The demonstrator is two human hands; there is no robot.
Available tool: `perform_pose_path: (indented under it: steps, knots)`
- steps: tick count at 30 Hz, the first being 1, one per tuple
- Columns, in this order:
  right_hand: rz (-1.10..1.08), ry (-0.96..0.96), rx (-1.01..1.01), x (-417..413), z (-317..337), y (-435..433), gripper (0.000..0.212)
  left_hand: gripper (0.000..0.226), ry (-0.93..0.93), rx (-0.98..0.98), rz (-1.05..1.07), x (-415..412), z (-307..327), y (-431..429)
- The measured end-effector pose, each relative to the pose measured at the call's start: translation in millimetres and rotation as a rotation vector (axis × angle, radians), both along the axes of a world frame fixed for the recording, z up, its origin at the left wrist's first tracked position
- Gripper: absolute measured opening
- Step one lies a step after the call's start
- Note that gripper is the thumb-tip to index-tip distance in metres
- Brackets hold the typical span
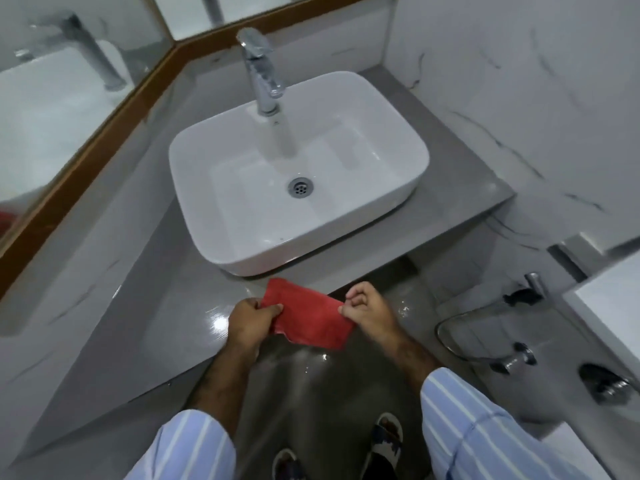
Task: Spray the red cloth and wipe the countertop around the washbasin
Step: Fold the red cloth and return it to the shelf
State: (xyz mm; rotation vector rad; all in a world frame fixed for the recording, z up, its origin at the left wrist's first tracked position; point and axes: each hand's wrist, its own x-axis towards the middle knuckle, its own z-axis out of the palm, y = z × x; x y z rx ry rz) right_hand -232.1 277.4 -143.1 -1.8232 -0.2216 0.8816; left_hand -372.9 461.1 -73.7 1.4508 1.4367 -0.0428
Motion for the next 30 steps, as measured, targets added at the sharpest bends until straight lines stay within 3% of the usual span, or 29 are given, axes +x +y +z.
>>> perform_pose_path:
  steps: [5, 10, 16, 23, 27, 30]
  knots:
    - [-0.128, -0.058, -0.027, 36.4, 40.5, -66.1, 0.018, 0.008, -0.236, -0.26, 0.049, 38.0, 18.9, -48.8]
    - [-0.169, -0.029, -0.046, 75.8, 92.6, -154.5, 0.025, 0.009, -0.317, -0.203, -0.207, 109.4, 43.3, -108.3]
    - [-0.362, 0.068, -0.093, 98.4, 136.0, -258.3, 0.018, 0.013, -0.391, 0.098, -0.67, 223.0, 98.7, -200.2]
    - [-0.745, 0.189, 0.029, 121.7, 165.3, -340.5, 0.011, 0.025, -0.518, 0.646, -1.332, 342.0, 148.8, -330.5]
    - [-0.969, 0.369, 0.232, 130.7, 153.7, -358.3, 0.012, 0.024, -0.469, 0.84, -1.666, 387.2, 142.1, -403.2]
    - [-1.09, 0.438, 0.316, 141.4, 134.8, -365.4, 0.011, 0.023, -0.357, 0.878, -1.861, 418.3, 124.1, -438.8]
